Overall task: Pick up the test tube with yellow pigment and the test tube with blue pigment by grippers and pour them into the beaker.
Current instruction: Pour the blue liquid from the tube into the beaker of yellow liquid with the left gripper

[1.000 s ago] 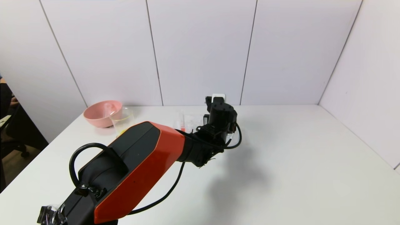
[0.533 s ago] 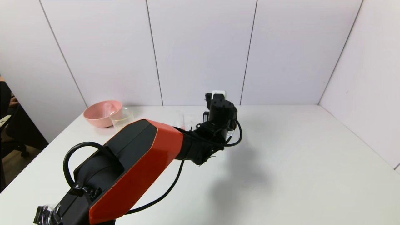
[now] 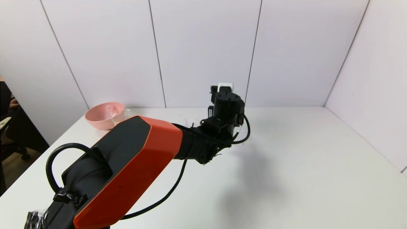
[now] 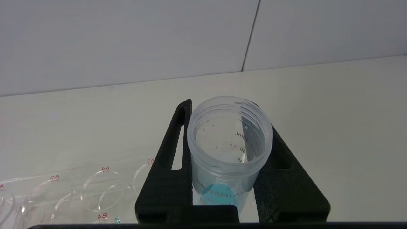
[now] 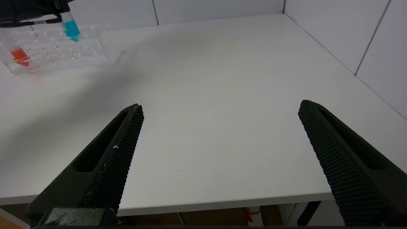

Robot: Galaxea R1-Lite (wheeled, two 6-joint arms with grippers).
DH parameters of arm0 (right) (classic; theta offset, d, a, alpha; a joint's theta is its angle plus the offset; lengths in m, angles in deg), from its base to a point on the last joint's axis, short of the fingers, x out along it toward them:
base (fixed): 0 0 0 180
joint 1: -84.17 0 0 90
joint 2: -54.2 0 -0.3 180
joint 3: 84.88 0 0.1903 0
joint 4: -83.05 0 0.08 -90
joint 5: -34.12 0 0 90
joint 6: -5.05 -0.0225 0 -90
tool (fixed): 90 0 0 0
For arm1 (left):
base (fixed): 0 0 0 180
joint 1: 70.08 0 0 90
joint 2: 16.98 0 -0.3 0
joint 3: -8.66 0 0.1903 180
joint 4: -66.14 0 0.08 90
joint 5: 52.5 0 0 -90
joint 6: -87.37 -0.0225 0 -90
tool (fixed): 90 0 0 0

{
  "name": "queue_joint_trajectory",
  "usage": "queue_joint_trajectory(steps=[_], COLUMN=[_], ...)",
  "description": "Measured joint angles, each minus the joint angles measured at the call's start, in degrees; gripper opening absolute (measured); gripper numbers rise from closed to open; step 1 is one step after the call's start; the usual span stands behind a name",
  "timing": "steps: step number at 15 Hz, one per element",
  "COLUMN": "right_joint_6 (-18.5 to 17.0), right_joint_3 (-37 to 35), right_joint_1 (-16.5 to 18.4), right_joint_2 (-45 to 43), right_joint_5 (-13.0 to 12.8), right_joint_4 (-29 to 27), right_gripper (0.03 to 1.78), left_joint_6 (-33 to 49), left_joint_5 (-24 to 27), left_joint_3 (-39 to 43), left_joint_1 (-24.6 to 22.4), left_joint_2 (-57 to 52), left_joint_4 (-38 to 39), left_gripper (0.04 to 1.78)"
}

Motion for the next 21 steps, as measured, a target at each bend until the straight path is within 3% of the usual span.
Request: queue_joint_trajectory(steps=[13, 21], right_joint_6=[0.00, 0.00], right_joint_3=[0.00, 0.00], right_joint_1=[0.00, 0.00], right_joint_2=[0.00, 0.00], right_joint_5=[0.00, 0.00], right_joint_4=[0.02, 0.02], right_gripper=[1.77, 1.77], left_joint_6=[-8.39, -12.30], left_joint_5=[-1.30, -1.79], left_joint_3=[-2.62, -2.07], left_joint_1=[0.45, -4.00], left_joint_2=[-5.12, -15.30], left_joint_4=[0.78, 1.57], left_gripper=[0.53, 0.53])
